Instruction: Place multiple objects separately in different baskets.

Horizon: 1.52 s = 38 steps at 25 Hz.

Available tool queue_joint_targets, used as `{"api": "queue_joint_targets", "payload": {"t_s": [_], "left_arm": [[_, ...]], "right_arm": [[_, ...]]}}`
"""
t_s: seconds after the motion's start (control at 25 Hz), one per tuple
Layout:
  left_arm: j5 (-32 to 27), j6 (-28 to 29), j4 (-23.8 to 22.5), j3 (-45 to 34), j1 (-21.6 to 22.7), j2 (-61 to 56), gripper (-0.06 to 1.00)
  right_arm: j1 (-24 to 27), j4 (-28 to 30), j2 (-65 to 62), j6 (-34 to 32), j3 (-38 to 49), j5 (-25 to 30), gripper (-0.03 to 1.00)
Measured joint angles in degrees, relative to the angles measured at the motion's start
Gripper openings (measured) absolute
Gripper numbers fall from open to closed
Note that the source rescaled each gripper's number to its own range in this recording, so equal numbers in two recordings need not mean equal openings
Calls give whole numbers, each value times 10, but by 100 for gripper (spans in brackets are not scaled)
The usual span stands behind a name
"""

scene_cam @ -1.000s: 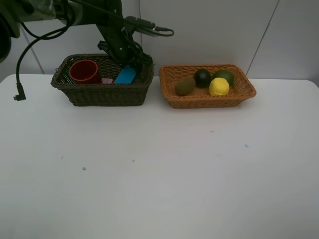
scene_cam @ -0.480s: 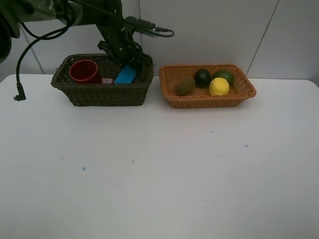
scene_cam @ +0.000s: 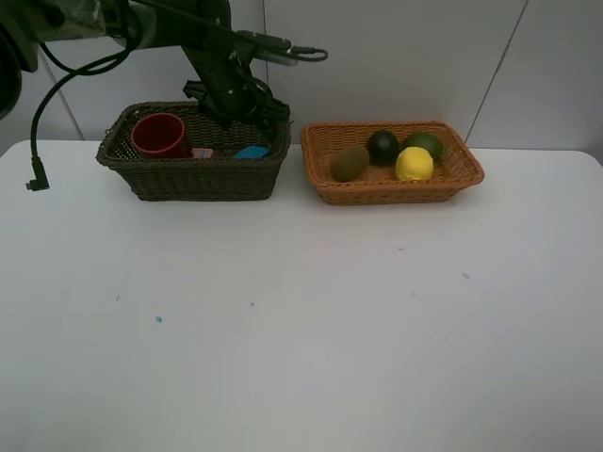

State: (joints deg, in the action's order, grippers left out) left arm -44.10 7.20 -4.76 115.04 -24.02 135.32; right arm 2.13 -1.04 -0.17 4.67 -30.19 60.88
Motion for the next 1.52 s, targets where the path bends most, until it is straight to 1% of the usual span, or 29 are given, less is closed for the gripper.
{"api": "queue_joint_targets", "payload": {"t_s": [0.6,0.76,0.84,1.04,1.32,1.44,1.52], "left_arm": [[-13,-6,0,0,0,-8,100],[-52,-8,-4,0,0,-54,100],[-77,-9,-16,0,0,-75,100],[-150,-10,-31,0,0,-136,100],[-241,-14,-57,0,-21,-236,100],[-252,-15,-62,0,-29,-265,100],[-252,-16,-64,-8,-46,-313,100]], "right_arm": [[0,0,0,0,0,0,100],[0,0,0,0,0,0,100],[0,0,0,0,0,0,100],[0,0,0,0,0,0,100],[0,0,0,0,0,0,100],[0,0,0,0,0,0,100],[0,0,0,0,0,0,100]]}}
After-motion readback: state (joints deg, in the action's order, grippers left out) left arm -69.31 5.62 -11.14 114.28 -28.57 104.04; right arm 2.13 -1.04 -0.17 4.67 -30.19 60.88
